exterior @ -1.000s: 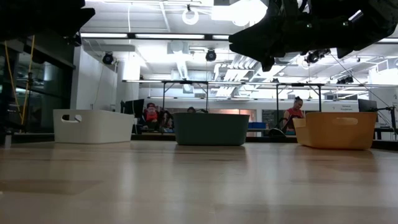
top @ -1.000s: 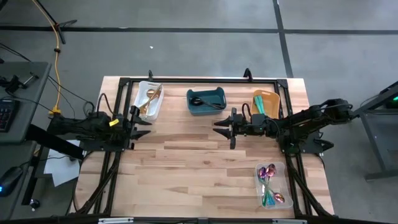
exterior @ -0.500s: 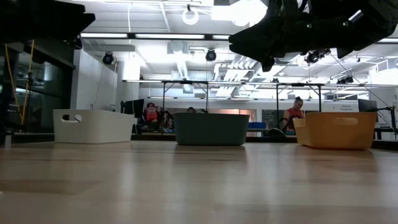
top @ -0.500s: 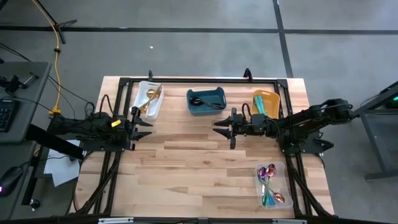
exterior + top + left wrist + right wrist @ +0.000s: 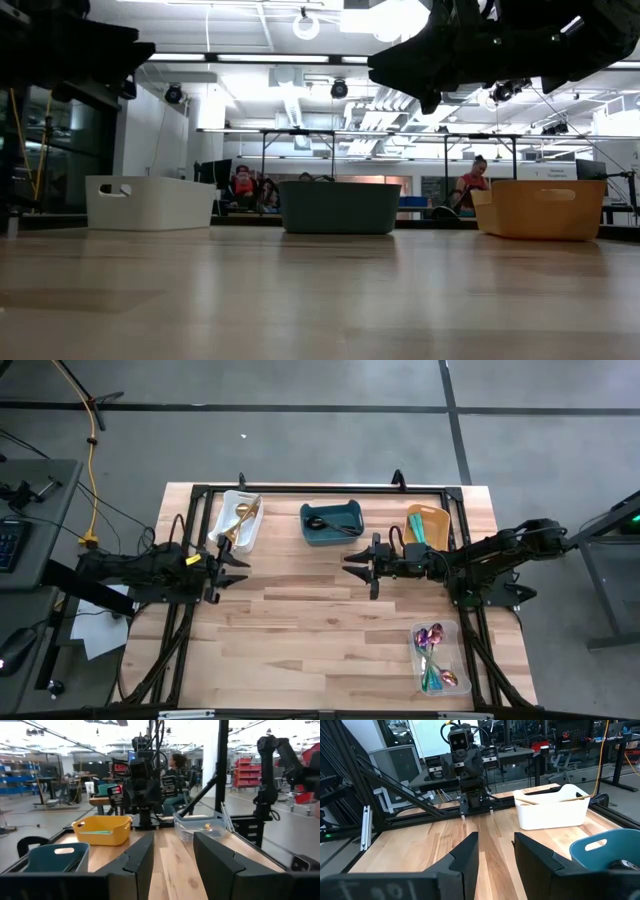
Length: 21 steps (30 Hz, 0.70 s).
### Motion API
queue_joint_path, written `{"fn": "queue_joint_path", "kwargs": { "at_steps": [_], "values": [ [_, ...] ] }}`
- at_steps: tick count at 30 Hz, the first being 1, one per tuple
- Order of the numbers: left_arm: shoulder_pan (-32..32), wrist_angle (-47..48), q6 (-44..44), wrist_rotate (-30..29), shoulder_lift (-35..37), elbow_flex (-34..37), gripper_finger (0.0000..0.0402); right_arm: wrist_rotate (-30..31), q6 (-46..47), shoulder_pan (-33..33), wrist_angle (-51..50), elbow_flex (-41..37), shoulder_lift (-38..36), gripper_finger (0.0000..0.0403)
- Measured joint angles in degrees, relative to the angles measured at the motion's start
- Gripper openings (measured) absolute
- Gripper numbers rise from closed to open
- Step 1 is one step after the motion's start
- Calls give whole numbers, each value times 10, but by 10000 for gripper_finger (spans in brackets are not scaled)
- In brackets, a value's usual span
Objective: Sort silverware by color (type)
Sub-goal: Return to Home Position
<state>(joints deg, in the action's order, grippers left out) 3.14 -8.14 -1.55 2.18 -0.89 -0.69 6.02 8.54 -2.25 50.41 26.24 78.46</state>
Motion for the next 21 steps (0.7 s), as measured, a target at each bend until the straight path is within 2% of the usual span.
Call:
{"fn": "queue_joint_path", "kwargs": {
  "at_steps": [5, 12, 17, 21],
  "values": [
    [-1, 2, 9, 35, 0, 0, 129, 0, -13, 0, 0, 0, 0, 118],
    [-1, 15, 8, 39, 0, 0, 129, 0, -15, 0, 0, 0, 0, 118],
    [-1, 78, 16, -19, -2, 0, 129, 0, -15, 0, 0, 0, 0, 118],
    [-1, 77, 15, -24, -4, 0, 129, 0, -15, 0, -4, 0, 0, 118]
  ]
}}
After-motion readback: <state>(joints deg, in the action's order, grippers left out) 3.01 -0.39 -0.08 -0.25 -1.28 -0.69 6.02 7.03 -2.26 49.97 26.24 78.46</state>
